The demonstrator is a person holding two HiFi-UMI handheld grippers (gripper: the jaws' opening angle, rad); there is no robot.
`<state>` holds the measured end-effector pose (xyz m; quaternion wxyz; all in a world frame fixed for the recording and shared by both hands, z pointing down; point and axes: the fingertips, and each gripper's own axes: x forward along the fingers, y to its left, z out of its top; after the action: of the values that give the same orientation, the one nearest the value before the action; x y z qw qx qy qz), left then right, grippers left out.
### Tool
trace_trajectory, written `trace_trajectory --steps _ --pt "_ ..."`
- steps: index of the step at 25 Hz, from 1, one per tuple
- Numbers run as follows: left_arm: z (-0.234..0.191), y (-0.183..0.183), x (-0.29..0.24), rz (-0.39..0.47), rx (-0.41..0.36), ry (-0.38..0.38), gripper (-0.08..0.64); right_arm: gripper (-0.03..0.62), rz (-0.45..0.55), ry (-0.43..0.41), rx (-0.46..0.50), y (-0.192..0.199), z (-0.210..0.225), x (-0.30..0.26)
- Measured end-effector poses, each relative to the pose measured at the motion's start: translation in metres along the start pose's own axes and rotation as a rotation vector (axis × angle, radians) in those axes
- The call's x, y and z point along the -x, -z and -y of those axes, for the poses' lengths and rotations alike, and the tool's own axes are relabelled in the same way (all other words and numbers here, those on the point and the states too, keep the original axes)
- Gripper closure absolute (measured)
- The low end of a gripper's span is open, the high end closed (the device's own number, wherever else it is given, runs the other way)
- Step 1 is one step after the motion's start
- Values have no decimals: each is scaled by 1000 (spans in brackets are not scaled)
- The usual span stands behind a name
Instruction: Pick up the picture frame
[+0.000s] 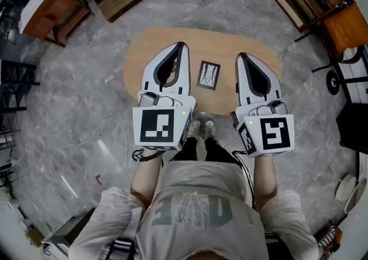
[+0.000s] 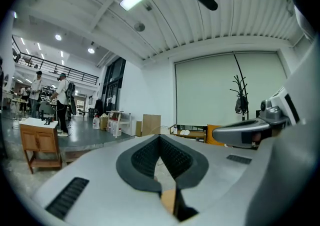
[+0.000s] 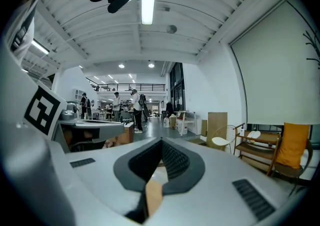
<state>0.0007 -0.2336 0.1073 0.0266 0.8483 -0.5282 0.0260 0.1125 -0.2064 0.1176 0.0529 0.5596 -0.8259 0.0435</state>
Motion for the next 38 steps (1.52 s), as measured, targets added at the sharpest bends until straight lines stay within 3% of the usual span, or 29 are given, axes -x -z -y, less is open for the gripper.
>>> trace_trajectory --steps 8,12,28,38 --pt "-19 47 -14 -44 4 -27 551 588 -35 -1 3 40 1 -31" --pt "-25 86 -26 -71 -14 -30 551 588 -46 11 -30 80 5 -49" --pt "-29 275 -28 -215 69 -32 551 588 -166 95 -102 267 13 -60" --pt "-19 357 -15 -289 108 -46 551 588 -272 51 -99 352 -3 -48"
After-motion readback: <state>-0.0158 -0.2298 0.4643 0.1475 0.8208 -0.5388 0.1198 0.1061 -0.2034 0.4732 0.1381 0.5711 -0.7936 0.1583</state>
